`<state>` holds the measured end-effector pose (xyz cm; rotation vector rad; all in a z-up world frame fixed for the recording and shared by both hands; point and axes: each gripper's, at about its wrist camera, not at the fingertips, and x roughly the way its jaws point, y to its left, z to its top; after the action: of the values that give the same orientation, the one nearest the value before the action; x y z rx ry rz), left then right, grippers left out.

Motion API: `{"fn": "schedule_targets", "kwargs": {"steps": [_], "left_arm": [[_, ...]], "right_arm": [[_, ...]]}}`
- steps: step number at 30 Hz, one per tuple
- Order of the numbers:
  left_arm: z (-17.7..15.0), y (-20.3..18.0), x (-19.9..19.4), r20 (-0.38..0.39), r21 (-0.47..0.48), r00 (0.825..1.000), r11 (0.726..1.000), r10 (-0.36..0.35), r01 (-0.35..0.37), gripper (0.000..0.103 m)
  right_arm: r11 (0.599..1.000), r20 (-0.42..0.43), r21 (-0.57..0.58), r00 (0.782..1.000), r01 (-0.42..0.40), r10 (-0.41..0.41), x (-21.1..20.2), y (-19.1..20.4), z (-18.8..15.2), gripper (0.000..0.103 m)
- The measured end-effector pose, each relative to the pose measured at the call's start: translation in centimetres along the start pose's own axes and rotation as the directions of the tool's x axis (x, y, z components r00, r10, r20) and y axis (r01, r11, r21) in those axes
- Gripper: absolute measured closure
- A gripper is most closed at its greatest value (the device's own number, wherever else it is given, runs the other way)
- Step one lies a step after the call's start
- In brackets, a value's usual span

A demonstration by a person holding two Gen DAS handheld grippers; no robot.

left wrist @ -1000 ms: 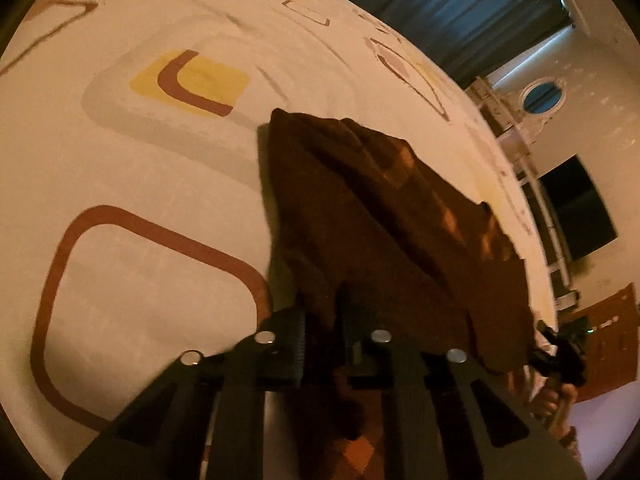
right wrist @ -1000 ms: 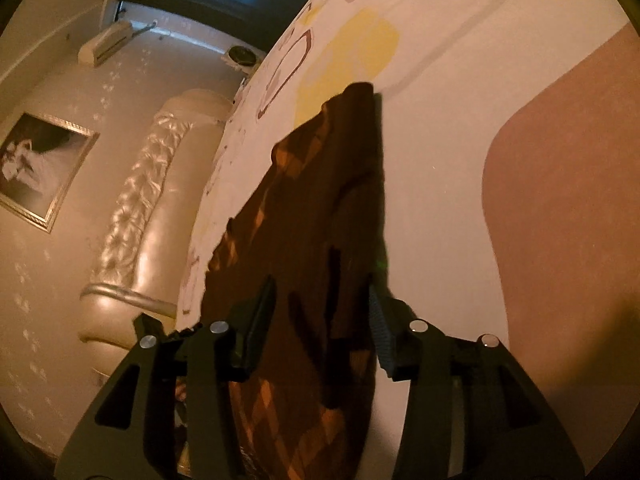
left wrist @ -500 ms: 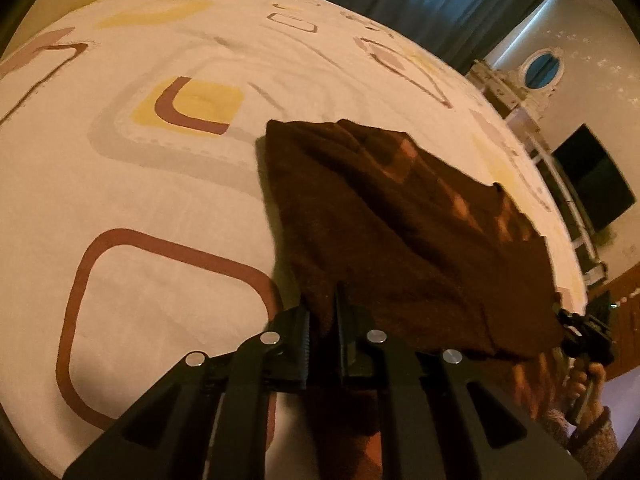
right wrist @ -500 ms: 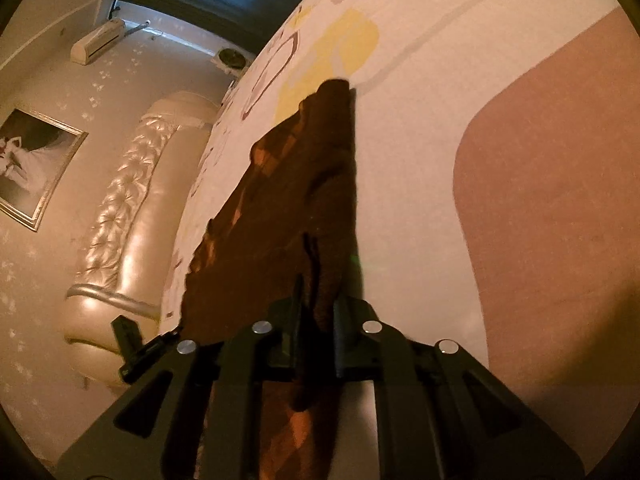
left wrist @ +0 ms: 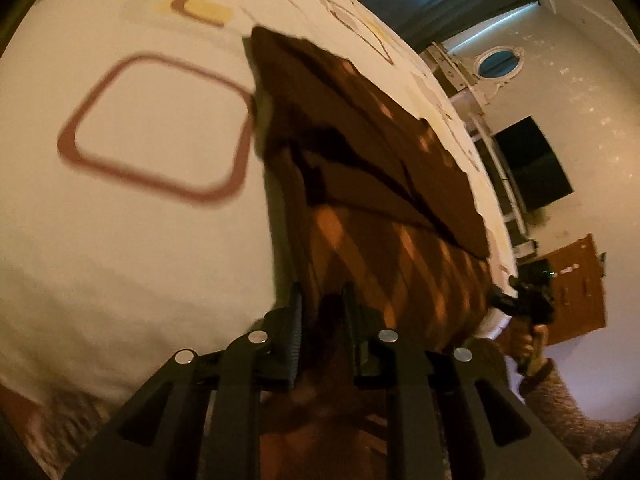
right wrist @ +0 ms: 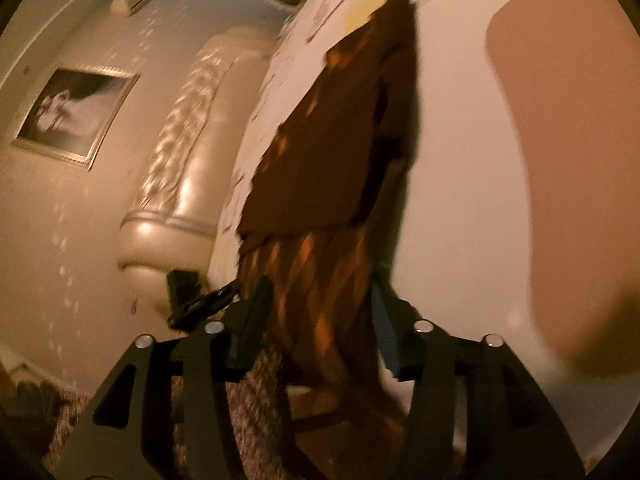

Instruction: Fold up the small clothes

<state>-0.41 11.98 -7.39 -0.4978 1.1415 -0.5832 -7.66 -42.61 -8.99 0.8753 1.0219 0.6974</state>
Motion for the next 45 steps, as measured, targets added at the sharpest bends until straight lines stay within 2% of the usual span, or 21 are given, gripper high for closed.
{"fn": "schedule_targets", "kwargs": {"steps": [3,8,12,15,17,18,19,20,24,28,31,34,37,39,42,45], "left_arm": [[-0.6,0.1,0.1,-0.019,-0.005,1.000,1.000,-0.010,0.010,0.082],[-0.6,-0.3,0.6,-0.029,-0.006,1.000,1.000,-0.005,0.005,0.081],[-1.4,-1.2,0.8,-0.062,0.057,0.998,0.998,0.015,-0.011,0.071],[-1.9,-1.4,2.1,-0.120,0.070,0.992,0.997,0.049,-0.040,0.070],[-1.9,-1.6,2.3,-0.113,0.077,0.992,0.996,0.055,-0.047,0.074],[-1.8,-1.6,2.3,-0.109,0.077,0.992,0.996,0.060,-0.051,0.093],[-1.7,-1.6,2.4,-0.110,0.072,0.992,0.996,0.059,-0.051,0.100],[-1.6,-1.4,2.2,-0.104,0.062,0.993,0.997,0.052,-0.045,0.100],[-1.2,-1.9,0.6,-0.023,0.057,1.000,0.998,0.015,-0.013,0.100],[0.9,-2.5,-1.3,0.064,0.006,0.996,0.998,-0.058,0.058,0.100],[3.7,-2.5,-2.0,0.138,-0.027,0.989,0.998,-0.060,0.065,0.100],[7.5,-1.6,-1.5,0.194,-0.086,0.980,0.995,-0.036,0.054,0.100],[10.6,-0.4,0.5,0.196,-0.139,0.981,0.990,-0.010,0.038,0.100],[11.9,-0.2,2.5,0.171,-0.135,0.985,0.991,0.037,-0.014,0.100],[12.8,0.1,5.3,0.128,-0.124,0.988,0.990,0.082,-0.066,0.100],[13.0,0.3,5.7,0.129,-0.109,0.989,0.992,0.075,-0.061,0.100]], "right_arm": [[1.000,-0.066,-0.017,0.998,-0.025,0.024,0.7,0.3,-1.8,0.052],[0.999,-0.120,-0.006,0.992,-0.037,0.036,1.5,0.1,-3.2,0.052],[0.999,-0.153,-0.035,0.988,-0.016,0.010,2.3,0.8,-3.2,0.052],[0.998,-0.172,-0.060,0.985,0.009,-0.019,3.2,1.4,-3.4,0.053],[0.995,-0.174,-0.095,0.983,0.037,-0.053,3.5,1.9,-3.6,0.065],[0.994,-0.175,-0.101,0.982,0.048,-0.065,3.7,1.9,-3.7,0.080],[0.993,-0.177,-0.099,0.981,0.058,-0.075,3.8,1.8,-3.8,0.094],[0.994,-0.177,-0.095,0.981,0.059,-0.075,3.8,1.8,-3.8,0.098],[0.994,-0.102,-0.105,0.994,0.018,-0.029,2.4,3.3,-3.4,0.100],[0.991,-0.006,-0.127,0.999,-0.036,0.036,0.3,5.1,-1.7,0.100],[0.990,0.067,-0.121,0.994,-0.077,0.086,-0.8,5.8,0.5,0.100],[0.990,0.131,-0.120,0.987,-0.080,0.096,-1.3,5.7,3.2,0.100],[0.995,0.174,-0.072,0.982,-0.065,0.077,-0.8,3.9,5.9,0.100],[0.998,0.188,-0.031,0.981,-0.047,0.052,0.2,2.5,7.0,0.100],[0.998,0.191,0.059,0.982,-0.006,-0.006,2.1,-0.6,8.1,0.100],[0.994,0.179,0.107,0.982,0.033,-0.052,3.2,-2.3,8.0,0.100]]}}
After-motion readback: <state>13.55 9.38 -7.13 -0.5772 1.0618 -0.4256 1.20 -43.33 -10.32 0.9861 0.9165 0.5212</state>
